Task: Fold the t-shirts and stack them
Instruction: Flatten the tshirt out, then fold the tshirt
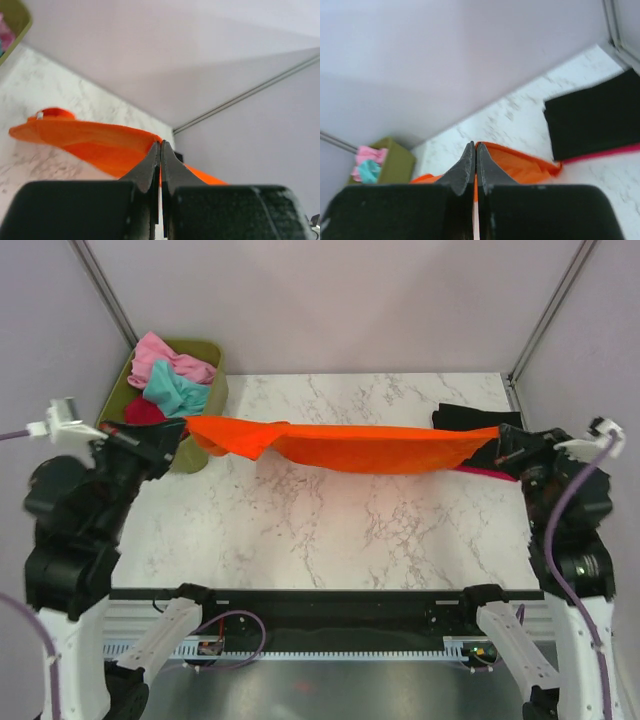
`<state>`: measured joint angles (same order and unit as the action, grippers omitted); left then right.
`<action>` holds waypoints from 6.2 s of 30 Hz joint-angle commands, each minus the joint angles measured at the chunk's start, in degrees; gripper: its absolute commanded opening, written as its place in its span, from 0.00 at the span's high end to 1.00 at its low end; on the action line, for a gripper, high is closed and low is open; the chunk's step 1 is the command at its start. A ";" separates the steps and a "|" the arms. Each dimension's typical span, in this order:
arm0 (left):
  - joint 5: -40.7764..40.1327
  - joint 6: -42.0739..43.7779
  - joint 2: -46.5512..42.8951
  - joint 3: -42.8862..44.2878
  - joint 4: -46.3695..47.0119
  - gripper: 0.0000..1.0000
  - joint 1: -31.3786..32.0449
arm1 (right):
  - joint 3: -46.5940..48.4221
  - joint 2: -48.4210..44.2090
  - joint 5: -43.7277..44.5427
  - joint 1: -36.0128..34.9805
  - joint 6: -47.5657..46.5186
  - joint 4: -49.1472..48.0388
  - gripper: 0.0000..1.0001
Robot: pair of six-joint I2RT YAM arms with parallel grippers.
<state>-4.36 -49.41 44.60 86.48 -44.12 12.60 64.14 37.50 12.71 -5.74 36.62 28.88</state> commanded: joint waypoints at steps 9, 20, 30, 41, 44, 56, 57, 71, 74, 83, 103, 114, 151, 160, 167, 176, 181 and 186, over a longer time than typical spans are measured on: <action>2.96 1.95 9.00 42.07 -8.97 0.98 -0.21 | 29.89 0.90 -7.61 0.20 -1.91 5.74 1.00; 2.69 -4.82 29.47 28.32 -1.69 0.98 -0.30 | 22.88 16.28 -10.16 0.29 1.87 -3.12 1.00; 7.96 -1.49 49.27 59.23 2.36 0.98 -0.38 | 40.52 37.55 -16.04 0.38 5.04 -5.59 1.00; 13.23 4.14 56.28 57.41 24.25 0.98 -2.84 | 47.43 53.63 -23.60 0.90 8.03 -12.43 1.00; 13.85 6.86 59.02 50.06 24.52 0.98 -2.84 | 38.21 54.96 -25.18 0.90 8.29 -19.46 1.00; 5.77 4.59 38.05 -5.83 38.14 0.98 -2.84 | 2.96 56.03 -26.87 1.08 3.37 -33.10 1.00; 5.42 2.76 36.10 -8.75 38.14 0.98 -2.84 | 0.92 55.59 -26.25 1.08 2.06 -33.36 1.00; 3.32 -4.21 8.15 -45.24 36.48 0.98 -2.49 | -26.42 31.69 -13.77 1.61 -2.08 -30.75 1.00; 1.47 -2.72 1.65 -47.62 32.88 0.98 -2.49 | -28.18 26.85 -9.73 1.78 -2.43 -26.19 1.00; -3.38 -0.16 -16.73 -50.97 24.35 0.98 -2.49 | -35.22 11.64 -2.07 2.48 0.20 -22.55 1.00; 2.60 4.93 -9.36 12.17 7.65 0.98 -2.58 | 22.12 -5.94 -5.07 2.49 -4.80 1.96 1.00; -1.35 0.55 7.32 31.56 6.06 0.98 -2.49 | 37.11 4.85 -6.73 2.49 -3.14 3.90 1.00; 3.13 14.87 41.72 16.22 34.50 0.98 -3.81 | 22.73 45.57 -21.15 7.85 4.69 -18.15 1.00; 4.18 8.89 27.57 -20.01 42.45 0.98 -3.81 | -8.40 34.59 -20.88 7.85 4.16 -25.63 1.00; 5.49 4.33 14.04 -39.25 41.40 0.98 -3.72 | -25.62 21.86 -19.39 7.85 1.17 -24.85 1.00; 2.80 3.17 -8.35 -51.76 32.35 0.98 -3.64 | -34.78 5.25 -19.31 7.85 0.29 -16.94 1.00; -0.82 8.80 -16.82 -49.13 24.19 0.98 -3.64 | -34.70 -3.37 -17.72 7.85 -0.32 -10.17 1.00; -2.32 7.66 -20.95 -49.04 16.53 0.98 -3.64 | -35.57 -6.82 -16.84 7.85 0.11 -4.28 1.00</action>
<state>-4.10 -43.29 24.62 36.05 -21.12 9.06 28.93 31.86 -5.93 2.04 37.23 19.79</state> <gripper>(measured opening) 0.025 0.010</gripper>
